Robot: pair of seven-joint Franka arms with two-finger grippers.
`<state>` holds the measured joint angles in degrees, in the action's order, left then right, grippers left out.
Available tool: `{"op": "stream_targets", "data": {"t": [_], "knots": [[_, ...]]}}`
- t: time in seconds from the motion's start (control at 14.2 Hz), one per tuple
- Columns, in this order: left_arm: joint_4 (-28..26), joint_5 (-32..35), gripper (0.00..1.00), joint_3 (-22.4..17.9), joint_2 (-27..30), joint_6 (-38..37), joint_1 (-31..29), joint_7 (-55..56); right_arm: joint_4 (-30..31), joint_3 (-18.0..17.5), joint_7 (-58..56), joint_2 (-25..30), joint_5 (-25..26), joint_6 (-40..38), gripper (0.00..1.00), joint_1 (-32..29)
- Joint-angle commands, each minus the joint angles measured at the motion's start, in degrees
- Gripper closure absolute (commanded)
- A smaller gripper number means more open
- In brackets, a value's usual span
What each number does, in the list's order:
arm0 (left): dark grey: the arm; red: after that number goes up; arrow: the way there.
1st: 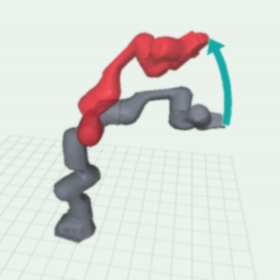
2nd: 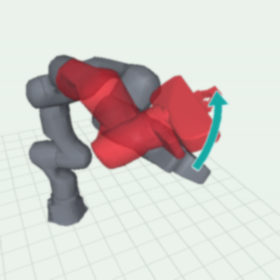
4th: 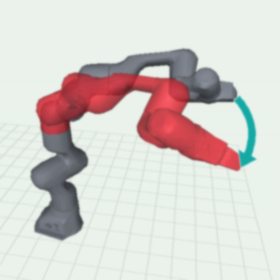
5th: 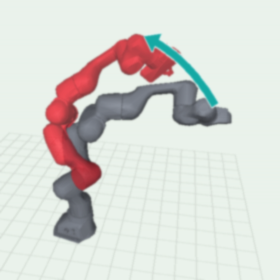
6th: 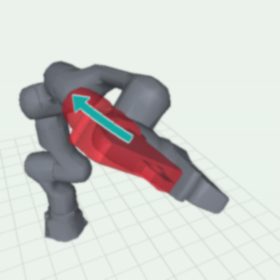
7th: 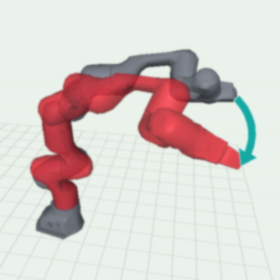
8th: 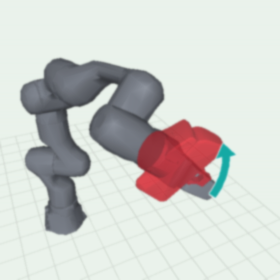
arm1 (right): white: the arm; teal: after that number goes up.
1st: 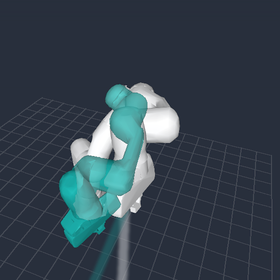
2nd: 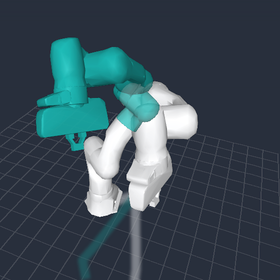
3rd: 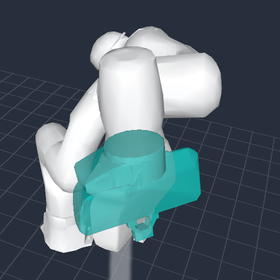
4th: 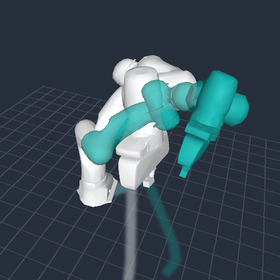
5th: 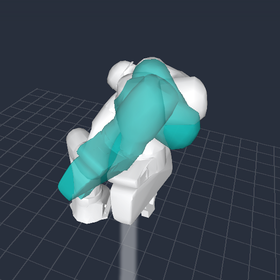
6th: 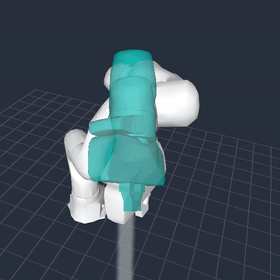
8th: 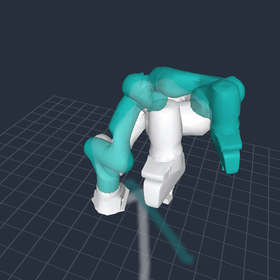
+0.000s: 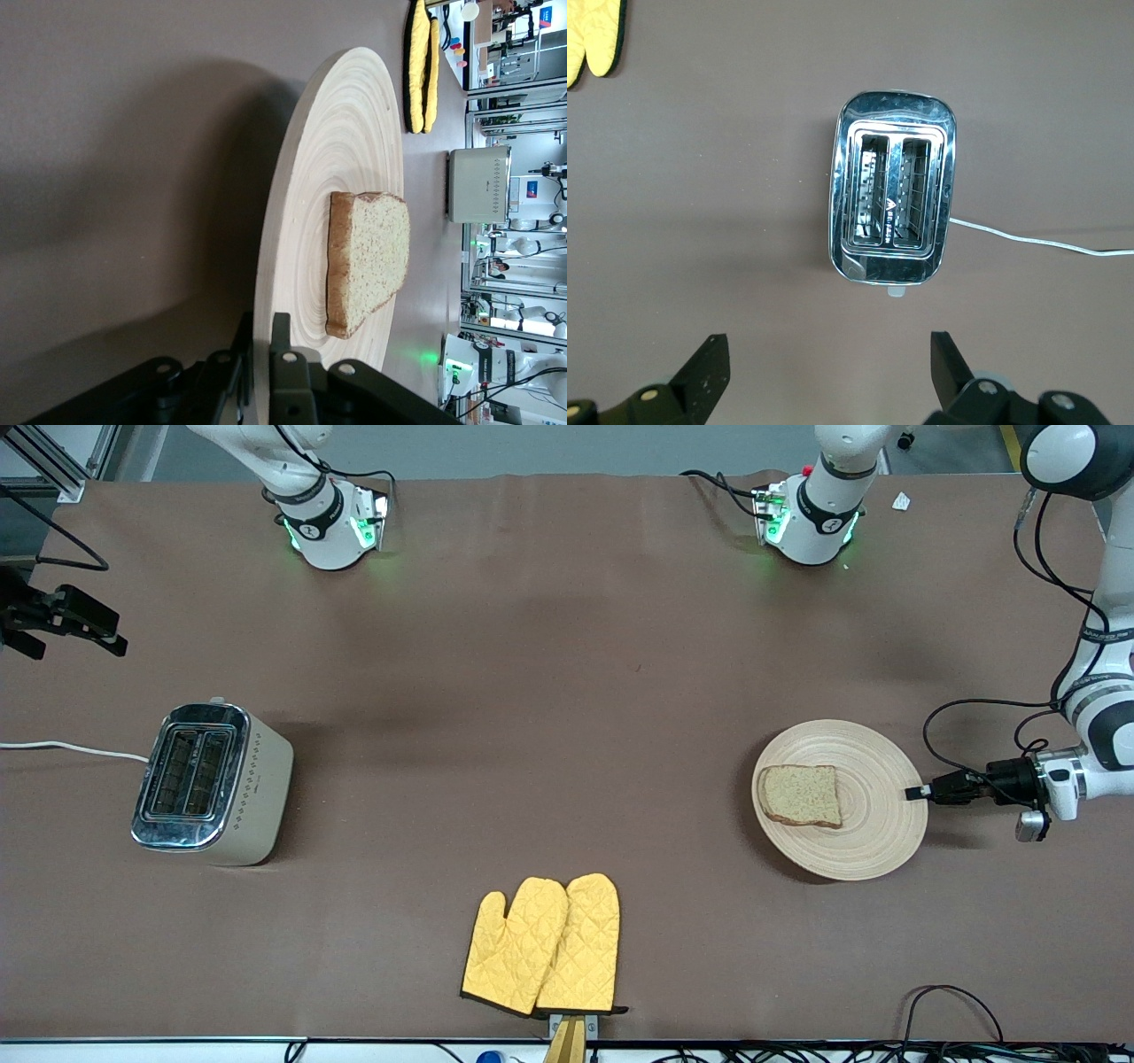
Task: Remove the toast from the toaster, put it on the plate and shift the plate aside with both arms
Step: 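Open the left gripper and draw it back from the plate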
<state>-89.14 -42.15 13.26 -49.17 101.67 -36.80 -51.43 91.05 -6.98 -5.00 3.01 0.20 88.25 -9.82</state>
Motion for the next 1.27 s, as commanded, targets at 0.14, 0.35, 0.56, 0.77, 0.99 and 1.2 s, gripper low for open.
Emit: {"op": "stream_targets", "data": {"t": [0.14, 0.35, 0.56, 0.77, 0.99, 1.2], "knots": [[0.6, 2.4, 0.42, 0.6, 0.1, -2.0, -0.3, 4.2, -1.0, -0.5, -0.4, -0.4, 0.9, -0.8, 0.00, -0.4], [3.9, 6.0, 0.00, 1.3, 1.2, -2.3, -0.2, 5.9, -1.0, -0.5, -0.4, -0.5, 0.9, -0.8, 0.00, -0.5], [11.8, 12.6, 0.00, 4.1, 2.2, -7.4, 0.0, 13.3, -1.0, -0.5, -0.4, -0.4, 0.9, -0.9, 0.00, -0.4], [14.2, 18.9, 0.00, 8.8, 5.7, -8.4, 0.1, 19.6, -1.0, -0.5, -0.4, -0.5, 0.9, -0.9, 0.00, -0.3], [15.1, 24.8, 0.00, 10.1, 11.0, -8.3, 4.0, 24.4, -1.1, -0.5, -0.3, -0.5, 0.8, -0.8, 0.00, -0.2], [15.0, 27.0, 0.00, 10.1, 17.0, -8.2, 8.0, 32.4, -1.4, -0.6, -0.3, -0.5, 0.8, -1.0, 0.00, -0.2]]}}
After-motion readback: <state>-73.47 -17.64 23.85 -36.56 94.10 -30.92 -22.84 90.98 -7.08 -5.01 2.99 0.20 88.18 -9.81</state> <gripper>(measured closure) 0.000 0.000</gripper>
